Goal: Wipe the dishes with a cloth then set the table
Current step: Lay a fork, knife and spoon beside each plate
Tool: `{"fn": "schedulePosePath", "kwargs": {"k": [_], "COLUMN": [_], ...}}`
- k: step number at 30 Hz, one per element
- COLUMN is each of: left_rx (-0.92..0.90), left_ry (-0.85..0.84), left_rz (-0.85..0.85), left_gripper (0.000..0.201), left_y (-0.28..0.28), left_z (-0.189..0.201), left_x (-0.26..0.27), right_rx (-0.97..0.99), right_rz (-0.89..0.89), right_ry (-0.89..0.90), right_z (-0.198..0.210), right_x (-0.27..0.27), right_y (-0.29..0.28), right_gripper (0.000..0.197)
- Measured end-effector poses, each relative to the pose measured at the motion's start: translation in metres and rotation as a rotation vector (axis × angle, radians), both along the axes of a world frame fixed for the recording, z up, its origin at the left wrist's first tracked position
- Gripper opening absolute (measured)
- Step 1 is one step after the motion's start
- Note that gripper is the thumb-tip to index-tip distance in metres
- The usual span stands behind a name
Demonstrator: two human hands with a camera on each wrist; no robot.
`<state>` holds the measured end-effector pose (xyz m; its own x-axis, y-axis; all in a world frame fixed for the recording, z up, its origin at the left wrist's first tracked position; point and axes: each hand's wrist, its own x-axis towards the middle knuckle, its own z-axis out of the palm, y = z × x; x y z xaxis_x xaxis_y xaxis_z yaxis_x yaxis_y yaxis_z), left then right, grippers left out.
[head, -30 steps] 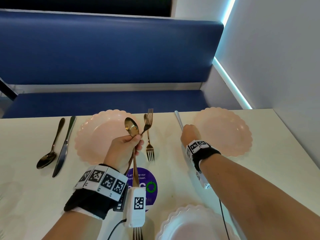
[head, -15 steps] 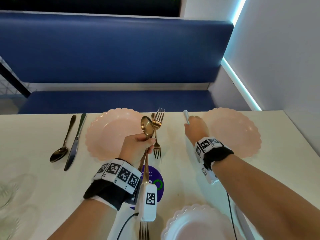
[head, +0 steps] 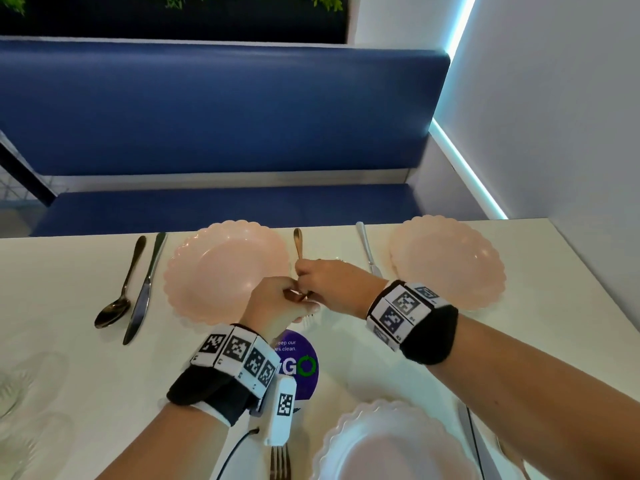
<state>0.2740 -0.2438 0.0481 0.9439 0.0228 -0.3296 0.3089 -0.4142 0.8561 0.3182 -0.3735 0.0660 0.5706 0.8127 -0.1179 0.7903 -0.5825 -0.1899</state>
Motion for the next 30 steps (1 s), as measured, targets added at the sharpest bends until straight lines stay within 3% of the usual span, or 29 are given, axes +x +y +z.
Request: {"fn": "schedulePosePath", "kwargs": {"k": [3,7,10,12,19,24,30], "left_rx": [-0.057,-0.034,-0.180,-0.167,-0.261,-0.339,-0.368], "left_ry": [0.044,0.096,0.078,0.039,0.063,0.059,0.066], "left_rz": [0.029,0.046,0.207,0.304,0.334,0.314,0.316], "left_gripper": [0.011,0.040,0.038,0.037,0.028,0.021,0.018], "left_y": [0.002,0.021,0.031,0.035,0.031,0.026,0.025], "left_z": [0.004,0.008,0.020,0.024,0.024,0.018,0.010], "left_x": [-0.002,-0.004,-0.004,-0.003,-0.004,-0.009,-0.008], "right_rx": [-0.051,-0.064,0.014,0.019,0.074,-0.002,-0.133], "right_rz": [-0.062,-0.254,-0.418,-0.501,-0.775,-0.936,-0.930], "right_ry": [-0.062,-0.088,0.083,0.226,0.418,0.409,0.261], "right_z": [-0.002,-0.002,-0.007,-0.016,-0.059,-0.071,-0.066], "right_x": [-0.001,0.008,0.005,0.001,0.017,0.038,0.045], "right_y": [-0.012,-0.040,-0.056,-0.059,-0.042,-0.040,-0.040], "right_gripper": [0.026,0.021,0.009,0.012,0.010,0.030,0.023]}}
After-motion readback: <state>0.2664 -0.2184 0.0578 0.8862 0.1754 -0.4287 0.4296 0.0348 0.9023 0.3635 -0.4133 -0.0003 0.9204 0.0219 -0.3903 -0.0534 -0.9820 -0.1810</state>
